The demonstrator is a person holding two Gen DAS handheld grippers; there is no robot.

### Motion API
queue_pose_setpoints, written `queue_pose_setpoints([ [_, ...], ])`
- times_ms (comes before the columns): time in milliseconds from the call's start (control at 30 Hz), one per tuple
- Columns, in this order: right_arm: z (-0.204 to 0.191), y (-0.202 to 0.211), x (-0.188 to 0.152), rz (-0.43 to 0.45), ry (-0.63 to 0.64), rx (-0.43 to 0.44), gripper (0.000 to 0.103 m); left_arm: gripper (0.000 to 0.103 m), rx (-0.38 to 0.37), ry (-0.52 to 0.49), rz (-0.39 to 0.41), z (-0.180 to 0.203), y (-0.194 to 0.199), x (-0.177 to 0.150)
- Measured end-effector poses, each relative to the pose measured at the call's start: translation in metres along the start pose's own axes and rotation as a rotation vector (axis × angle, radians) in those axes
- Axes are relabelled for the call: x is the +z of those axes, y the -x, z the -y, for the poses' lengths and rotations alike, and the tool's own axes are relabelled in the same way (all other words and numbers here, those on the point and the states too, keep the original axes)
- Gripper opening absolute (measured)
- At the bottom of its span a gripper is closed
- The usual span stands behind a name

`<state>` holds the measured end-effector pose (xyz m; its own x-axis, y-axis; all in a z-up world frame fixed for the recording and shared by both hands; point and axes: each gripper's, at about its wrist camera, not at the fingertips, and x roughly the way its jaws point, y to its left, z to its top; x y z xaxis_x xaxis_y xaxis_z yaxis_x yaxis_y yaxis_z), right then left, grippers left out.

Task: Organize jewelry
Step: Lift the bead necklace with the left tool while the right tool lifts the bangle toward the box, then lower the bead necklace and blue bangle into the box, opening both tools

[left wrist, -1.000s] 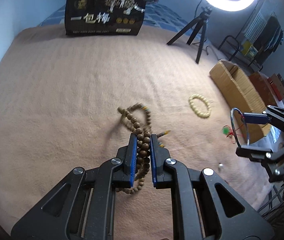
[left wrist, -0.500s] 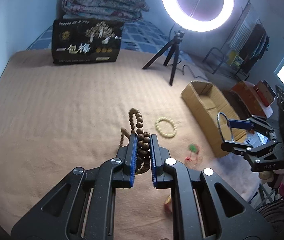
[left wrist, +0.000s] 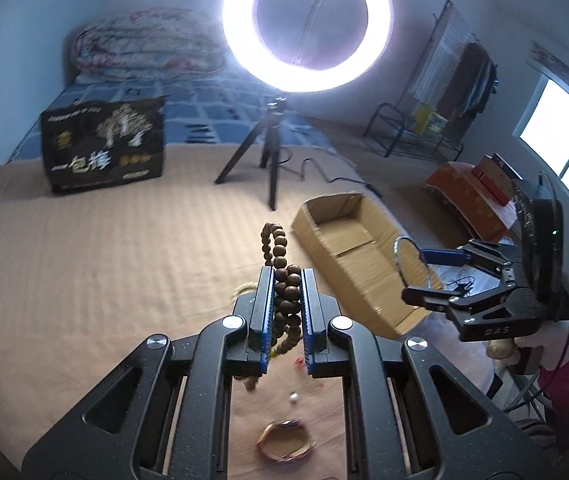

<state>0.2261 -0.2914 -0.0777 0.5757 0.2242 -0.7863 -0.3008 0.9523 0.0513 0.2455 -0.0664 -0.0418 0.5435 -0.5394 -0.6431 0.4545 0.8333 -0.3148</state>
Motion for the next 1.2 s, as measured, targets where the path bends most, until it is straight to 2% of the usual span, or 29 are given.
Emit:
queue_pose_setpoints([
  [400,0.052,0.005,-0.009,-0.006,-0.07,-0.052,0.071,0.01,-0.074,-0.062,0.007,0.05,-0.037,0.036],
  [633,0.079,0.001,-0.014,-0.014,-0.107,-0.078,0.071,0.01,-0.091,-0.124,0.011,0.085,-0.059,0.054],
  [867,0.1,-0.004,-0.025,-0.028,-0.149,-0.089,0.071,0.01,-0.121,-0.131,0.013,0.107,-0.082,0.073],
  [1200,0.119,-0.016,-0.035,-0.042,-0.199,-0.085,0.071,0.01,-0.133,-0.124,-0.019,0.123,-0.13,0.071],
])
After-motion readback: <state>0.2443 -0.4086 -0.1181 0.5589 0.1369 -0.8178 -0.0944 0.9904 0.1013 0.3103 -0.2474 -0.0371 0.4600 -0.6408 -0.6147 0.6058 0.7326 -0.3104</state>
